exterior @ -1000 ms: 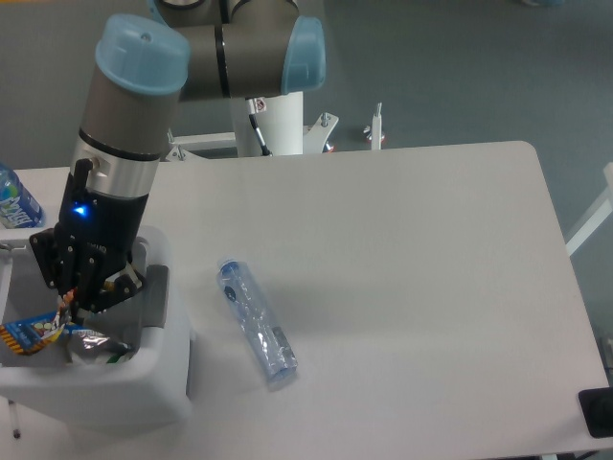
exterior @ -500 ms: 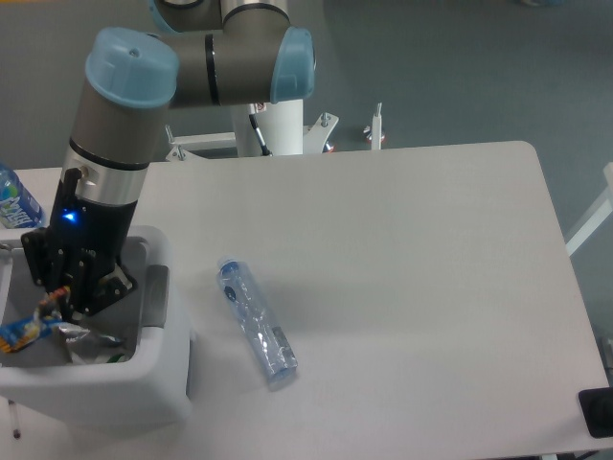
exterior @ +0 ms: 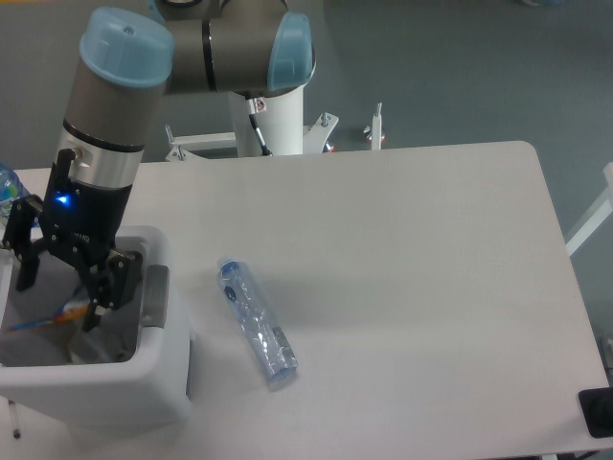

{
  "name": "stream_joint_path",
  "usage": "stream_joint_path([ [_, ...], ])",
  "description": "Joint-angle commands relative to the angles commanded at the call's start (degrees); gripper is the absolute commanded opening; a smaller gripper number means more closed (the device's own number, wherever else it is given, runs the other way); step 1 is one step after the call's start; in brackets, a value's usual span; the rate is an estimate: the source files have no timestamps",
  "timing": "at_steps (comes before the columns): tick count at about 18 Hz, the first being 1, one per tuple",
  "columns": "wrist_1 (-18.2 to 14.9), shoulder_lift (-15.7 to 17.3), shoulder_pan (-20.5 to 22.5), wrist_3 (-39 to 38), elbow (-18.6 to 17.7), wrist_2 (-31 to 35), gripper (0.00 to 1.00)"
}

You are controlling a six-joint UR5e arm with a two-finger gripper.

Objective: Place the trash in the trash can
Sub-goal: 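Lower the wrapper into the bin and open the gripper, then raise the gripper out of the bin and move it back over the table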

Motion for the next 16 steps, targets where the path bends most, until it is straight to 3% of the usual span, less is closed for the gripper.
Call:
stream_joint_path([
  [5,-0.09,-0.18,1.31,-1.13,0.18,0.0,1.0],
  [13,-0.09,0.53,15.36,-17.91,0.97,-2.99,1.0],
  [16,-0.09,0.44,20.11,-20.38,0.97,-3.16,1.0],
])
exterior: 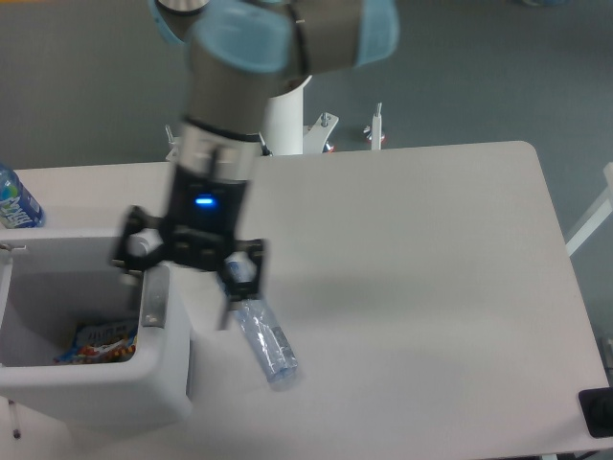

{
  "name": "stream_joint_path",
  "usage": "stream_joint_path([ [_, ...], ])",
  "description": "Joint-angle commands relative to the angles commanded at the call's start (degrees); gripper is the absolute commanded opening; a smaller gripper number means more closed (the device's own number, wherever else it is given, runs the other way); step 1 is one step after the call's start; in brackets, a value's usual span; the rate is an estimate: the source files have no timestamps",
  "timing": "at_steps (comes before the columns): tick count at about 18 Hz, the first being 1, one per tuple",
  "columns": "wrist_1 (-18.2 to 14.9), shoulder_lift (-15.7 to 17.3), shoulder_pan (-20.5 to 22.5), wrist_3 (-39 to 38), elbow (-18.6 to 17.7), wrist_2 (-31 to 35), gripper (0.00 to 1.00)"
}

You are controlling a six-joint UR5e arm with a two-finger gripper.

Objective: Place the trash in the trash can
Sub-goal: 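Raise the gripper out of the bin and move it back over the table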

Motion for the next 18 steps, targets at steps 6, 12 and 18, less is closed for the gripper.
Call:
stream_joint_path([
  [6,-0.79,-2.02,6.24,-0.8,-0.97,0.7,1.0],
  [12,-1.23,-2.9,9.76,-3.35,-2.19,1.58,1.0],
  [18,-3.96,-4.56,9.95,-2.56,-3.43,6.23,1.0],
])
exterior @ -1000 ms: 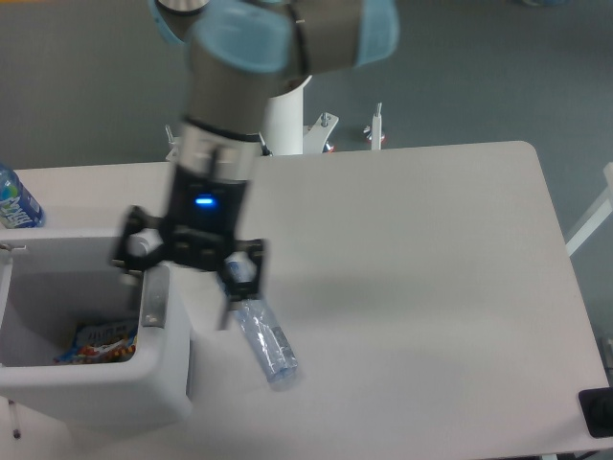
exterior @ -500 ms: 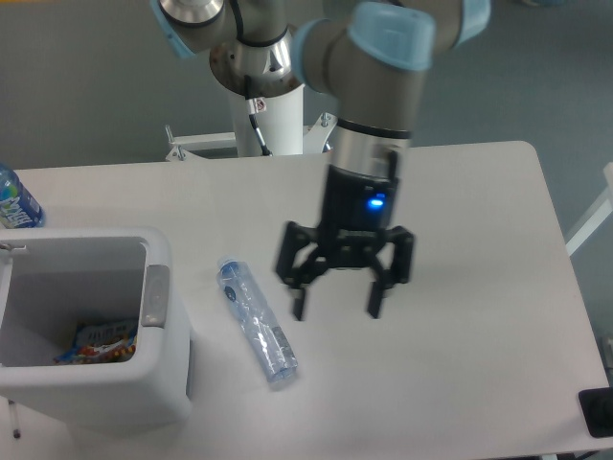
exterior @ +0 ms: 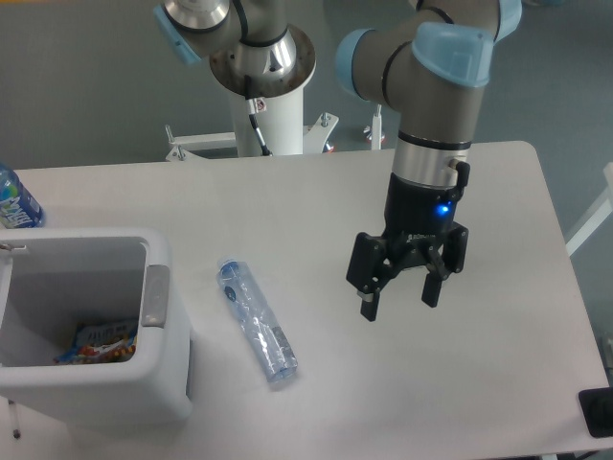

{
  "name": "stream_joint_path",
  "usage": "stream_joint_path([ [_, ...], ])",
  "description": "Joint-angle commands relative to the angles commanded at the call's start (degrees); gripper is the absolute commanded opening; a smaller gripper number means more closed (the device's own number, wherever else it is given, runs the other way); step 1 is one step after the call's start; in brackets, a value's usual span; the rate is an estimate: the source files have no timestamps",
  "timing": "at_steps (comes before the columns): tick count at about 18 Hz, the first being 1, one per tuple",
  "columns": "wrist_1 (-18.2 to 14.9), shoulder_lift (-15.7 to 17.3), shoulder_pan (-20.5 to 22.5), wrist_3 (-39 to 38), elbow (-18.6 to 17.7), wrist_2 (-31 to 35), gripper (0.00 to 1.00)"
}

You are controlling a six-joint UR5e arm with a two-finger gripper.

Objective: Place the trash in the trash can
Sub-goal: 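Raise the gripper out of the bin and move it back over the table, then lower the gripper onto the clear plastic bottle and close on it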

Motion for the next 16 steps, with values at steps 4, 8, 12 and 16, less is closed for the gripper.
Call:
stream_joint_path([
  [4,0.0,-1.15,-0.35,0.61,-0.96,2.02,1.0],
  [8,0.09,-2.03,-1.49,2.9,-3.42,3.43,1.0],
  [12,0.0,-3.43,-2.81,4.13,-4.57,4.93,1.0],
  [16,0.0,-6.07,-5.79,4.13,-4.31,7.38,1.0],
])
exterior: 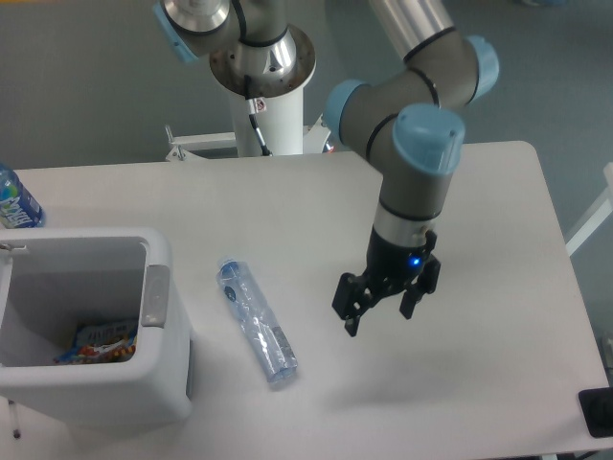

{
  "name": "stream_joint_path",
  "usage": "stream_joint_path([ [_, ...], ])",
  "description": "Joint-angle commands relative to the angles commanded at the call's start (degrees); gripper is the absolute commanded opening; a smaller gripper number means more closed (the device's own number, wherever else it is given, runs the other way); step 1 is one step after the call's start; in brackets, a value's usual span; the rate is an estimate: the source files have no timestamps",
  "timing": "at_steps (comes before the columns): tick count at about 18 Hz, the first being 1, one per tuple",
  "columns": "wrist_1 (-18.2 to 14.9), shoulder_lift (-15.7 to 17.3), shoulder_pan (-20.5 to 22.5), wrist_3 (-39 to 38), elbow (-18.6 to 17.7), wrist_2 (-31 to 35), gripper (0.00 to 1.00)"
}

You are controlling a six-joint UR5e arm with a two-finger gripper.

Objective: Place the trash in the trash can
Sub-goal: 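Lower the gripper onto the clear plastic bottle and close on it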

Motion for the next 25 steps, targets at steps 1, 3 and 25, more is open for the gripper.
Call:
stream_joint_path([
  [1,0.09,-0.27,-0.79,0.0,-0.09,0.62,1.0],
  [3,0.09,-1.23,-1.41,0.0,-0.09,0.98,1.0],
  [25,-7.56,-4.49,-10.99,-0.44,-1.41,8.45,1.0],
])
